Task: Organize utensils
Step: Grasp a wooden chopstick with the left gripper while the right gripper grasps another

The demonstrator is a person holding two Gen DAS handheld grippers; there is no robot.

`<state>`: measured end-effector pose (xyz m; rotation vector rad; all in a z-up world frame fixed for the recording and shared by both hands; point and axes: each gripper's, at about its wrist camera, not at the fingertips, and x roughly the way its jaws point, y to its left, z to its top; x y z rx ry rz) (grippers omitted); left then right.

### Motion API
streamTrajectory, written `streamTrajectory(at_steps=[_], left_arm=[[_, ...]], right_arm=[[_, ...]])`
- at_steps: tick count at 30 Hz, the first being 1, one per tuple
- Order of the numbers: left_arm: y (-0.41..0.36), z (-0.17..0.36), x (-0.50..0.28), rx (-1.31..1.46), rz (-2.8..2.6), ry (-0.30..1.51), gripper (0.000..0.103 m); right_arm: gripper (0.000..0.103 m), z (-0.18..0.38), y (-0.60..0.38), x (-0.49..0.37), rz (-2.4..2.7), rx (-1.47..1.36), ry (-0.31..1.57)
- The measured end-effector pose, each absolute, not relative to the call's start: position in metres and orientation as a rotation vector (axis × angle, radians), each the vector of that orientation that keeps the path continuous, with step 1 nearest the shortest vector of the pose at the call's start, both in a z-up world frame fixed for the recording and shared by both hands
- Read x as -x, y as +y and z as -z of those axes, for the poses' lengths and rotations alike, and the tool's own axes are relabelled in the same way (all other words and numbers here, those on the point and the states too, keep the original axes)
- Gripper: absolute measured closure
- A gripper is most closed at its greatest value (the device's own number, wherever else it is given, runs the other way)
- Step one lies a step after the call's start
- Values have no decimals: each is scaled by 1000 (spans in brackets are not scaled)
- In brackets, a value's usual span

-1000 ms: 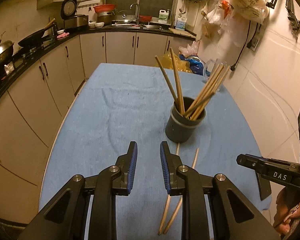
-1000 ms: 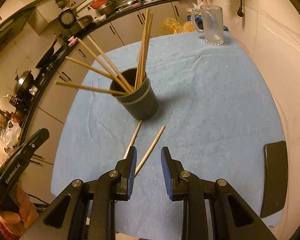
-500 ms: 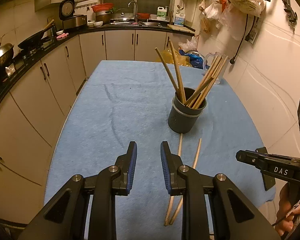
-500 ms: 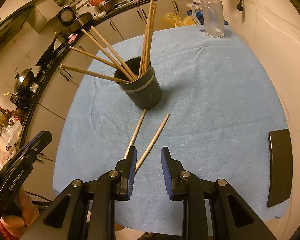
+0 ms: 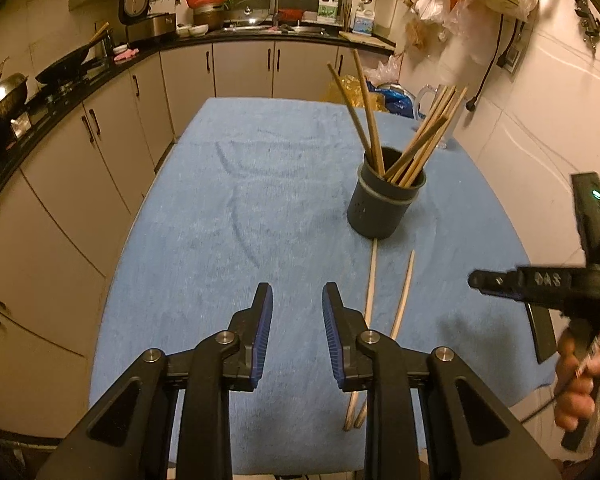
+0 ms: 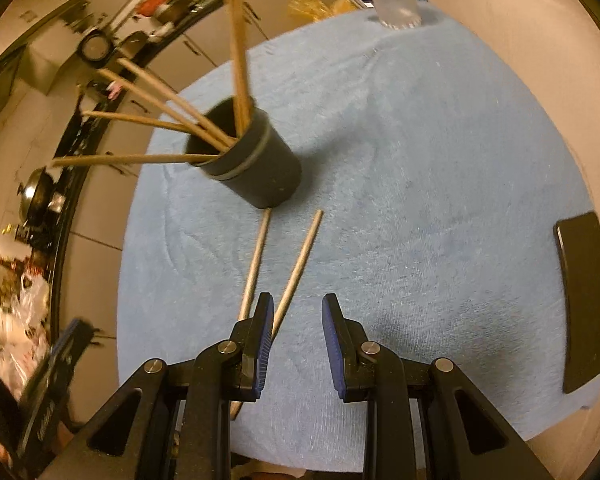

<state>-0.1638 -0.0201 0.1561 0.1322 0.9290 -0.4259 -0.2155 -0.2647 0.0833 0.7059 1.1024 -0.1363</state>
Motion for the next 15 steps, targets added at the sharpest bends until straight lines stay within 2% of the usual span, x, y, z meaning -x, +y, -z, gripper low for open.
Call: streamTrajectory(at_steps=[6,15], left_arm=[[-17,-145,163,-154,438,961,79],[-1,-129,155,-170,439,1007,78]], right_arm=[[76,-53,-266,185,159,-776,1188],[76,-23,-256,141,229,-713,1281]])
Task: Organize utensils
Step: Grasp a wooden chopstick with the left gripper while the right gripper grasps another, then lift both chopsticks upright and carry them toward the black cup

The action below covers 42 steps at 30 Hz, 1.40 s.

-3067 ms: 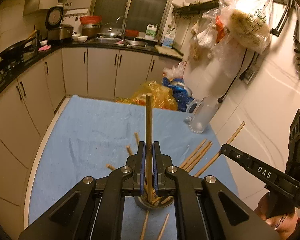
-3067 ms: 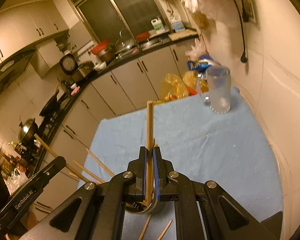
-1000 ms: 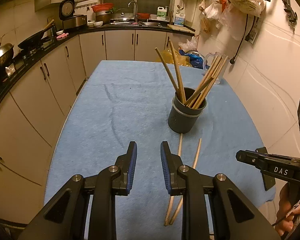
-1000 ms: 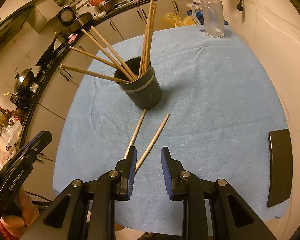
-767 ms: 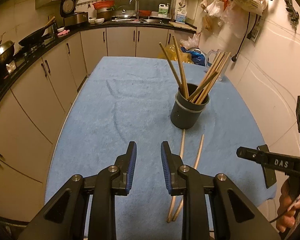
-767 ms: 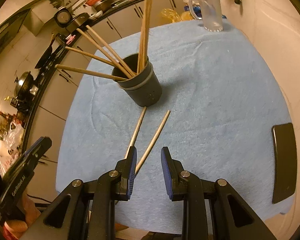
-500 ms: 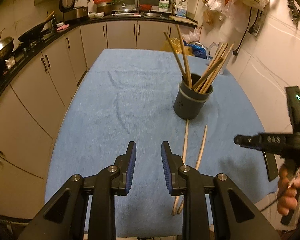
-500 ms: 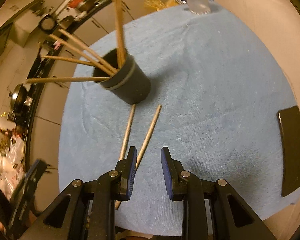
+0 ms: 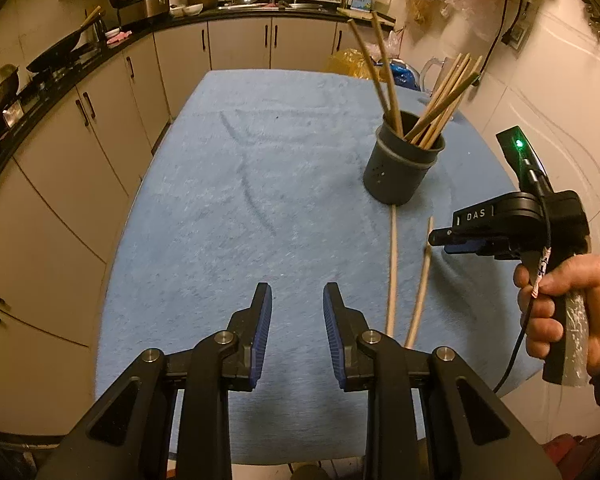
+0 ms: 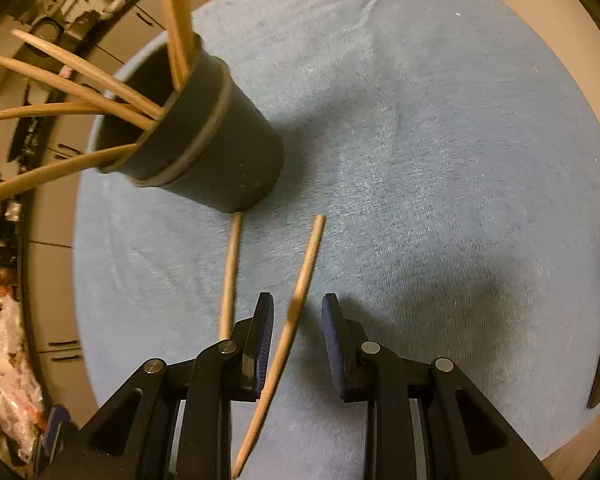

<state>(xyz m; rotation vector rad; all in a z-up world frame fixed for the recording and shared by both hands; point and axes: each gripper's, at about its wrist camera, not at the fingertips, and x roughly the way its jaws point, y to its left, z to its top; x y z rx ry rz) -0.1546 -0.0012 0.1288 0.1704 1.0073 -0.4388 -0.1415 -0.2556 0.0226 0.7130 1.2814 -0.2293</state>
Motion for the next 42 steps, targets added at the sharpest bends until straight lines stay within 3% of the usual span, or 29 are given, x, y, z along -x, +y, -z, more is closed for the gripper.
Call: streamTrajectory(at_steps=[7,9,12,28,30,32,34,42], left_arm=[[-14,-116,142,-183,476,1049,72],[-25,-111,138,-190,503,1066,72],[-42,-104,134,-209,532,1084,70],[-145,-34,98,-248,618,1251,69],[-154,-25,95,-255,601,1266,73],[-160,-22,93,-273,572,1243,90],[-163,-20,91,-278,553,1229,96],[-134,-41,116,-148,521,1112,97]], right_arm=[[78,-13,-246,132,240,-640,1313],[93,-14,-242,131,239,-582,1325],[96,-14,-244,133,215,-557,1326],[98,-58,-293,196,175,-555,1184],[98,-62,-296,196,170,-558,1177],[98,-65,-303,197,160,-564,1171],[97,-68,-305,197,149,-562,1159],[98,-78,-310,190,92,-541,1107]])
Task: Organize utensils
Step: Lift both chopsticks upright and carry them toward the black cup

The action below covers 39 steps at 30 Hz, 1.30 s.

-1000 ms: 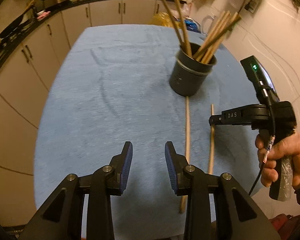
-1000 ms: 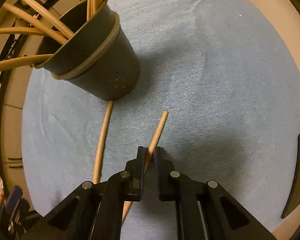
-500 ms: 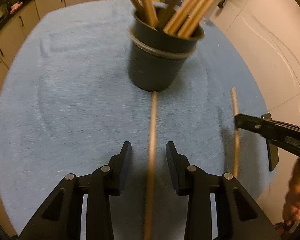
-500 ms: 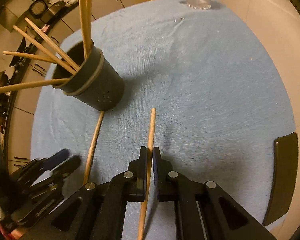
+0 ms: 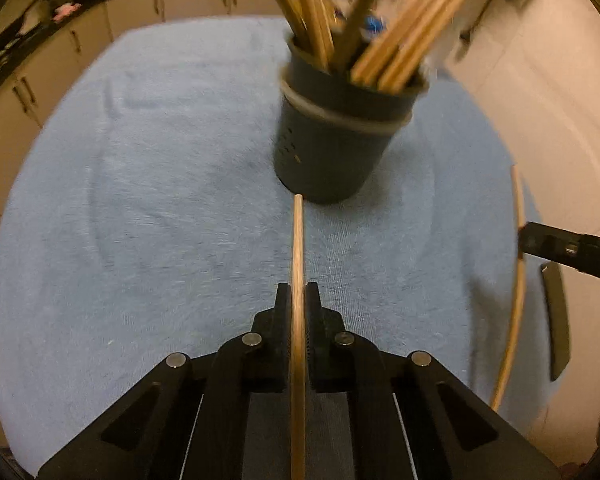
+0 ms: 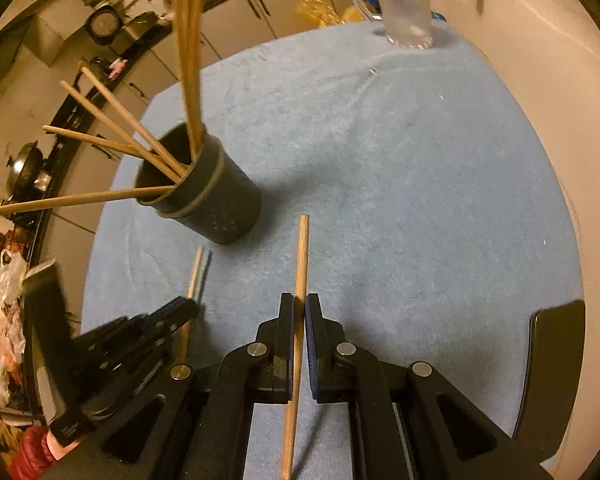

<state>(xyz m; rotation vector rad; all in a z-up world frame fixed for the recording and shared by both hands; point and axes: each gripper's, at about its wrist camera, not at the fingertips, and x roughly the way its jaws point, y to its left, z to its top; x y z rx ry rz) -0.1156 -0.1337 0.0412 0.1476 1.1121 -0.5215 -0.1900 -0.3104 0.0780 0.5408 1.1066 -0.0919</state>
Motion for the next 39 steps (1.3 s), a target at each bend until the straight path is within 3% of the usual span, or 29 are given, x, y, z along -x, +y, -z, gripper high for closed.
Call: streamTrajectory(at_steps=[12,22,23,34,39], left_arm=[[-76,-122,139,45,454,914,97],[-48,-159,152,31,435,848,97],[-48,-160,153,27,433,841,97],[-40,-168,163,31,425,837,97],[-32,-173,165,49,408,819,97]], right_arm=[[98,-125,-287,190,-15,-487,946],[99,-149,-276,194,-47,-453,859],[103,-150,-275,194,-51,-448,856],[103,-145,-266,192,-73,-449,870],[98,-124,-293,182,-64,-571,953]])
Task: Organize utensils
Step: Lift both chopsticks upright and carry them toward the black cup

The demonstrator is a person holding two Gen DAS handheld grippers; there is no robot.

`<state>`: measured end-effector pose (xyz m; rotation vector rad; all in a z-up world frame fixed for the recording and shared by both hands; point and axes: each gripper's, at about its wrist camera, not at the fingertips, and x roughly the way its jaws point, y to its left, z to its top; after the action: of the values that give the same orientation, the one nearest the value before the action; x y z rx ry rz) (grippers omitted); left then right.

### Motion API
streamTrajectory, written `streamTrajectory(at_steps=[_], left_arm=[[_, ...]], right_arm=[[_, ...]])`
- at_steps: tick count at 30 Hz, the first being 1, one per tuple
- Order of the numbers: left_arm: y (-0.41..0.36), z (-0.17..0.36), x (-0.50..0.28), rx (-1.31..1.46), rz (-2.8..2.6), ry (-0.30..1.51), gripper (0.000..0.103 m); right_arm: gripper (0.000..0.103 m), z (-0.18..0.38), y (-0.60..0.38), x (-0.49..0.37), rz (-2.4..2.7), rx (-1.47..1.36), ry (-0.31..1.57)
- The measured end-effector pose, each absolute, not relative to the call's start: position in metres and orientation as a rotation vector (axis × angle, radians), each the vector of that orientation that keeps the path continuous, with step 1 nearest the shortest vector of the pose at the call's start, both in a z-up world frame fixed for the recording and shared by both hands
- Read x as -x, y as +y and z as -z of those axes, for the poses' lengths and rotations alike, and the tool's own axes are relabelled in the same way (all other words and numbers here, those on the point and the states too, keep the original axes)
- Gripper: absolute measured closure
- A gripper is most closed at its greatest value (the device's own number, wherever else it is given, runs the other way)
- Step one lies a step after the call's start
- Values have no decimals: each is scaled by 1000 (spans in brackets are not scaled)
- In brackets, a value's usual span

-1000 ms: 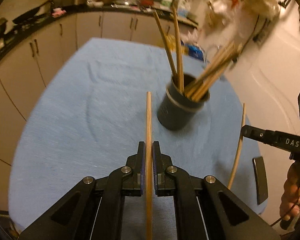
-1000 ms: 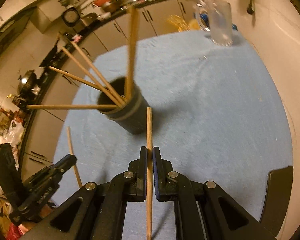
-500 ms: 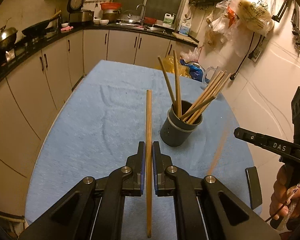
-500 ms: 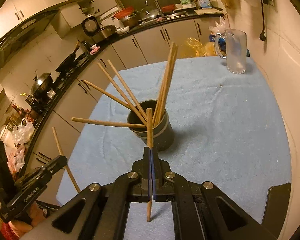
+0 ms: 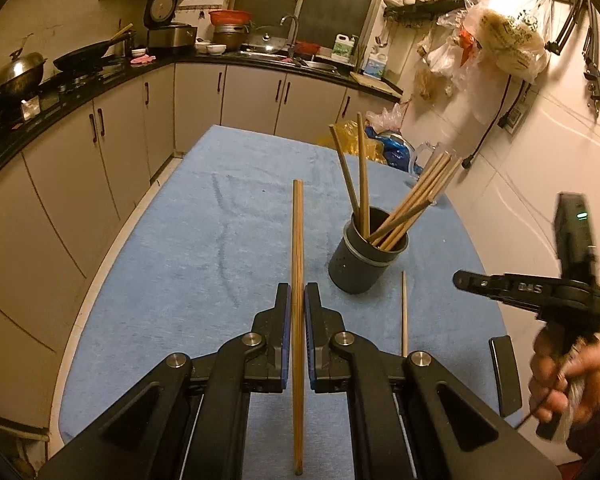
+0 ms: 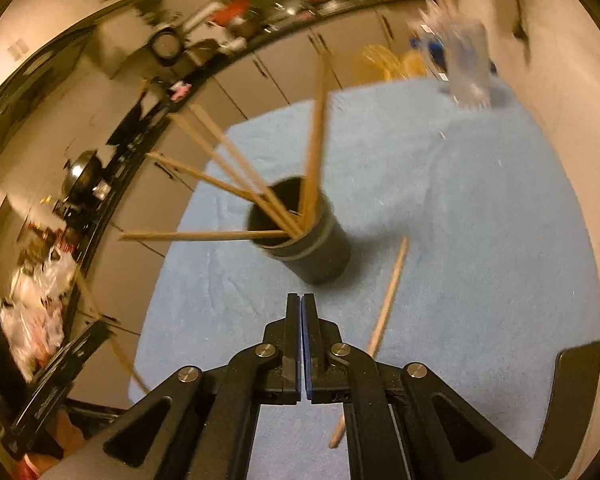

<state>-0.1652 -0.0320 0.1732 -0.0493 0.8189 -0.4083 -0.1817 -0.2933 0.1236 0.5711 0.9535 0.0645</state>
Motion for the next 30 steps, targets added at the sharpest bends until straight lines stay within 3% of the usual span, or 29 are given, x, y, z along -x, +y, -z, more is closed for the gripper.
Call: streamTrajectory(at_steps=[3,6,19,21,30], left_arm=[[-29,-172,167,62,393,824,97],[-28,-171,169,72,371,833,97],[-20,-178,170,59,408,818,97],[-18,-177,170,49,418,817,97],[-1,-178,171,68,404,808,97]], right_arm=[[79,-101,-316,172,-12,-592,1025],[78,-75,-330,159,18,-604,1108],[79,-15,-309,102,185,-421,1267],[93,-15,-298,96,202,-342,1280],[97,-31,-283,103,207,-353,1239]])
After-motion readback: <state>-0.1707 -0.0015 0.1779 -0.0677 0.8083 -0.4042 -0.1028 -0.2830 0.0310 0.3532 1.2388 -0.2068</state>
